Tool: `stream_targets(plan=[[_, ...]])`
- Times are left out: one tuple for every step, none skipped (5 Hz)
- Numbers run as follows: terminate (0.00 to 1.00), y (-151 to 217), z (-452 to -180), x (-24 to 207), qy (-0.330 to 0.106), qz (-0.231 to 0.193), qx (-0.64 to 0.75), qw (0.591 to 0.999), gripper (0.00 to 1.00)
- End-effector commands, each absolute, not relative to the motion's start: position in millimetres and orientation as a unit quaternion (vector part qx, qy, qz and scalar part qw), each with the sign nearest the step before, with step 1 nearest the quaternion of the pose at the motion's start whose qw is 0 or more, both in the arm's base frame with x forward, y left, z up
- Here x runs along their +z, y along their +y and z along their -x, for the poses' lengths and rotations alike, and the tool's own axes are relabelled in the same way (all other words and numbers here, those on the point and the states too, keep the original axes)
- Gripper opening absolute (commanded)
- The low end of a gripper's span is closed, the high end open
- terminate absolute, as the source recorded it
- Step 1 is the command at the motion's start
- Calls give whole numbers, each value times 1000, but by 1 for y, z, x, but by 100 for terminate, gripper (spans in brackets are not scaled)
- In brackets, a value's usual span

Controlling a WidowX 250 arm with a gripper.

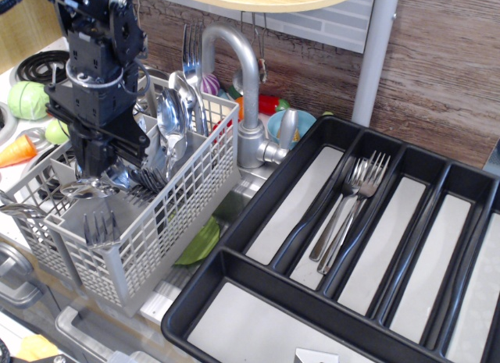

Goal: Put fork from basket to tray

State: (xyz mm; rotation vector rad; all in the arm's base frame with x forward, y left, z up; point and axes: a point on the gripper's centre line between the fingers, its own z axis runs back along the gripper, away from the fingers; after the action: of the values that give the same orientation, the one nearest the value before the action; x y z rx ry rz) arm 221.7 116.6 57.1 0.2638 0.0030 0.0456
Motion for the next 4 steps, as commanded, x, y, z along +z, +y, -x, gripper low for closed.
stream_targets(plan=[[0, 110, -229, 104, -30, -167, 47, 984, 0], [0, 100, -225, 137, -24, -197, 57, 978, 0], [0, 93, -222, 168, -16, -215, 70, 974, 0], [0, 76, -221, 217, 6, -220, 94, 971, 0]])
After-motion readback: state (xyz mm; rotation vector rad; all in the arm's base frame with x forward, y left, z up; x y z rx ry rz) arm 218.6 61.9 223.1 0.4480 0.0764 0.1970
